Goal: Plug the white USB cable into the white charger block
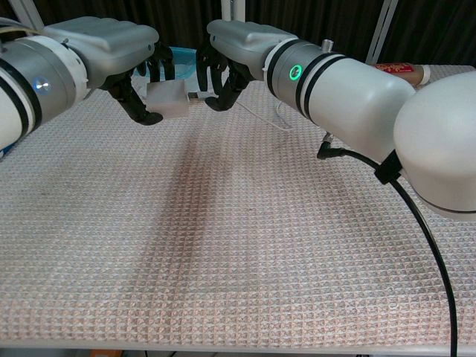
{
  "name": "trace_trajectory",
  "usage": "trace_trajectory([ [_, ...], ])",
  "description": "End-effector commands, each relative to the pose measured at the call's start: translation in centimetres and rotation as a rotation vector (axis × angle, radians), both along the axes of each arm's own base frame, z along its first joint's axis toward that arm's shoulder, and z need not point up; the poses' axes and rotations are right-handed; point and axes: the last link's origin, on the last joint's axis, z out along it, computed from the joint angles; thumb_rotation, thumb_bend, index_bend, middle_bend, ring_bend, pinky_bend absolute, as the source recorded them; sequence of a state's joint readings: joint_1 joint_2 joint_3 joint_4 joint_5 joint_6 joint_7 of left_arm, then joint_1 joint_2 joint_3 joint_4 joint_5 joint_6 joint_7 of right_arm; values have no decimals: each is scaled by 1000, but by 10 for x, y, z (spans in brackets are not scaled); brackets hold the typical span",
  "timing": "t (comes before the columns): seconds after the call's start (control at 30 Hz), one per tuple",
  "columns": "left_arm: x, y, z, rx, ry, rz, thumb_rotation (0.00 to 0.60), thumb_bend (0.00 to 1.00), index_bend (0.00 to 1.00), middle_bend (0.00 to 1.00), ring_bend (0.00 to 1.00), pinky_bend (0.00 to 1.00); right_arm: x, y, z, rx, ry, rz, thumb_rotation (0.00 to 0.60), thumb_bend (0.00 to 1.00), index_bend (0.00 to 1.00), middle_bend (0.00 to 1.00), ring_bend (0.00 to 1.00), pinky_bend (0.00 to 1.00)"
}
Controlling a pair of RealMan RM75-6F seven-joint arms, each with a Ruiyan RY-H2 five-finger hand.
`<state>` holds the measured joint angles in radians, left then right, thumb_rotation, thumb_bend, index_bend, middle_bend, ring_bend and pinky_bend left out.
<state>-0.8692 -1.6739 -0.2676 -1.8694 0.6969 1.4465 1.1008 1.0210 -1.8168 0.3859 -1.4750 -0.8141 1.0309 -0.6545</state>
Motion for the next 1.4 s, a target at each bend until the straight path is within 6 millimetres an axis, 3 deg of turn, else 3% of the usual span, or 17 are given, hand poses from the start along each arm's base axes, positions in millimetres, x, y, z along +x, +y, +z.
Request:
trace_trajectory([
  [0.03,2,1,-1,3,3,-2,588,265,481,482,261,71,1,0,-1,2,1,-3,600,387,643,541,237,0],
  [1.4,14,8,-15,35,63,24,590,260,481,482,262,80,7,2,-14,5,-42,-92,600,386,644,546,243,0],
])
